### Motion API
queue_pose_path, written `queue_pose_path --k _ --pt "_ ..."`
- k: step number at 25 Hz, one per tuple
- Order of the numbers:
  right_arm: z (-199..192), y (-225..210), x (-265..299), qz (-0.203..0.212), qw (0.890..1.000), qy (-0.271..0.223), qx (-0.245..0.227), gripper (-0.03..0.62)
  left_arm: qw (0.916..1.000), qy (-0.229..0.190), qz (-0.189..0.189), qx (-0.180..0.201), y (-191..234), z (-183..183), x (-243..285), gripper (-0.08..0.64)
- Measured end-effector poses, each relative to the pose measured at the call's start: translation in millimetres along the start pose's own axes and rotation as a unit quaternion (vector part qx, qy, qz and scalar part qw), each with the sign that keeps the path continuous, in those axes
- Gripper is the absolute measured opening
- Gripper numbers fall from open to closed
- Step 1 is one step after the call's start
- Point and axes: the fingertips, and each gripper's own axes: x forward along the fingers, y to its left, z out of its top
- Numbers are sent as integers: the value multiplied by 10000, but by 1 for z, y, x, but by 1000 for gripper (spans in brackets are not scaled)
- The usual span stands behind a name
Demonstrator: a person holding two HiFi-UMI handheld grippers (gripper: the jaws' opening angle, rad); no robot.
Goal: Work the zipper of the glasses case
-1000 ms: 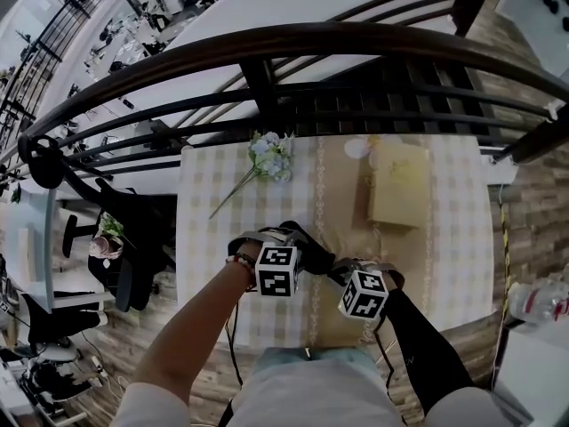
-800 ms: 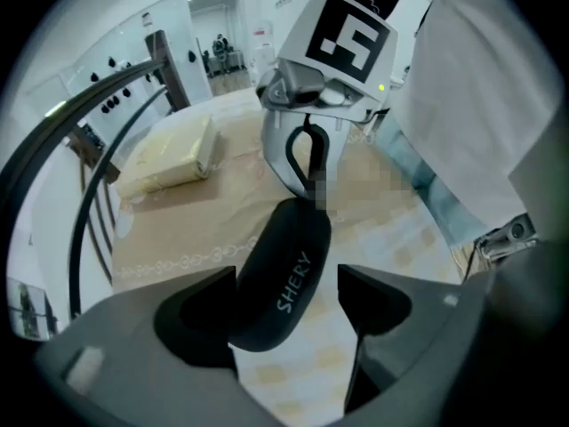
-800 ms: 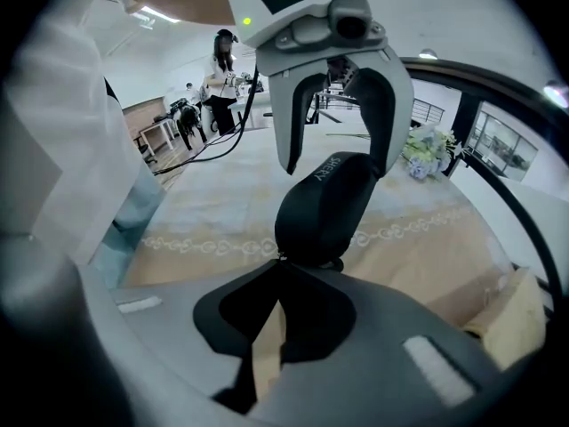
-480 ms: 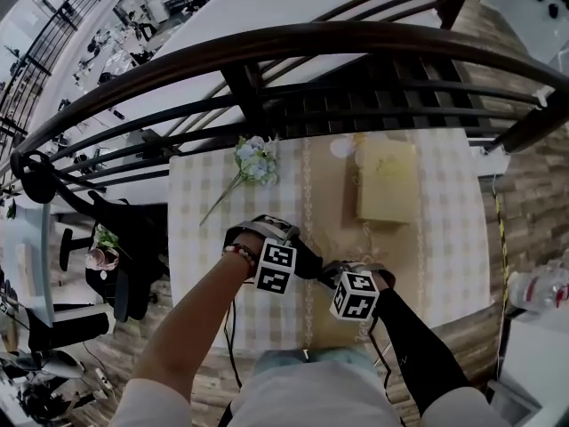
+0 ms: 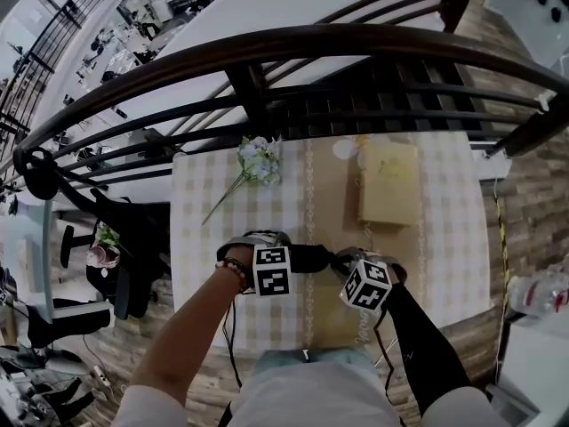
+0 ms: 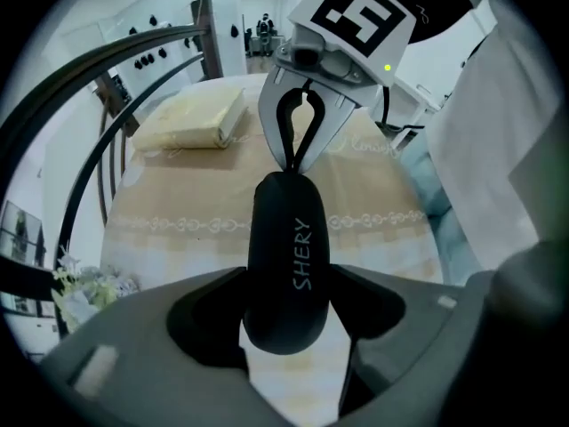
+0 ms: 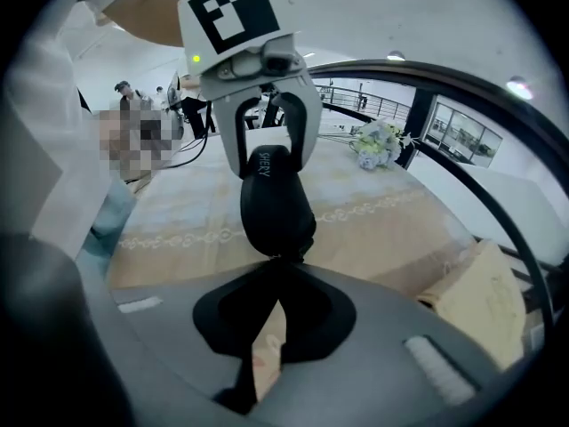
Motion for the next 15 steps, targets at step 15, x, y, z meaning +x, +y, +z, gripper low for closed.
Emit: queue_pose_path --k 15 --pt "4 -37 1 -537 9974 -43 477 29 9954 -773 -61 -571 -28 9 -20 238"
